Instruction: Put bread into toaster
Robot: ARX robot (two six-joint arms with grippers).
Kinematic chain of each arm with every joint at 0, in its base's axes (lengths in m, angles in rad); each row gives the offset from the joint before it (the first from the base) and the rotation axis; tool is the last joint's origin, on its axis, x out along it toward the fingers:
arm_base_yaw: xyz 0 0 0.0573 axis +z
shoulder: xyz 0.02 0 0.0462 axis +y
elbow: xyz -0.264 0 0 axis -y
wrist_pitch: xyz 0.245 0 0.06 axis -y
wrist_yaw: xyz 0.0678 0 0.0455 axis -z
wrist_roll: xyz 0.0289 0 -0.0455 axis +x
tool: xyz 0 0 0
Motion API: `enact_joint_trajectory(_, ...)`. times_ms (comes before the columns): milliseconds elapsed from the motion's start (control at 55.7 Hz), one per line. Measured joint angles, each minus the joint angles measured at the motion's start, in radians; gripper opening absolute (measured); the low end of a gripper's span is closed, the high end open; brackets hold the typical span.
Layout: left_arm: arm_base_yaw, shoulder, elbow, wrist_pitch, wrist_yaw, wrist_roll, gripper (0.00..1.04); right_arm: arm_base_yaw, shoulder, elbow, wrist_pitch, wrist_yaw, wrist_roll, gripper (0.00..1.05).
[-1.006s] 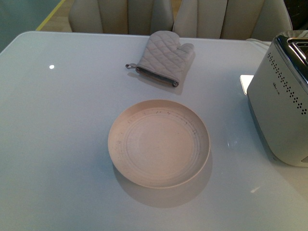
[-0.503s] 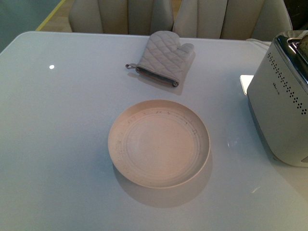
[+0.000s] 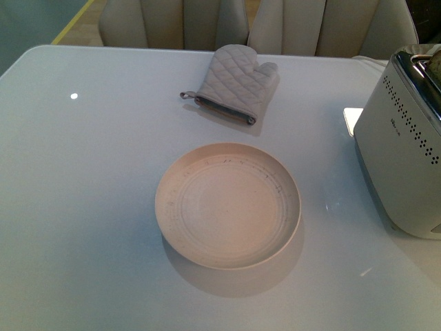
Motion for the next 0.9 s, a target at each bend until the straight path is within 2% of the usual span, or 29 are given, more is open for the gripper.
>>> enact_joint_trajectory(108, 0.0, 0.0, 0.0, 0.0, 0.0, 0.0, 0.97, 0.043, -0.048, -0.037, -0.016, 0.011, 0.002, 0.26)
enact_joint_trajectory(144, 0.0, 0.0, 0.0, 0.0, 0.0, 0.0, 0.97, 0.045, -0.063, -0.045, -0.022, 0.014, 0.002, 0.21)
enact_joint_trajectory(216, 0.0, 0.0, 0.0, 0.0, 0.0, 0.0, 0.97, 0.047, -0.114, -0.072, -0.045, 0.021, 0.002, 0.03)
enact_joint_trajectory(234, 0.0, 0.0, 0.0, 0.0, 0.0, 0.0, 0.97, 0.047, -0.13, -0.079, -0.053, 0.021, 0.003, 0.02)
enact_joint_trajectory(898, 0.0, 0.0, 0.0, 0.0, 0.0, 0.0, 0.97, 0.048, -0.423, -0.16, -0.237, 0.022, 0.006, 0.02)
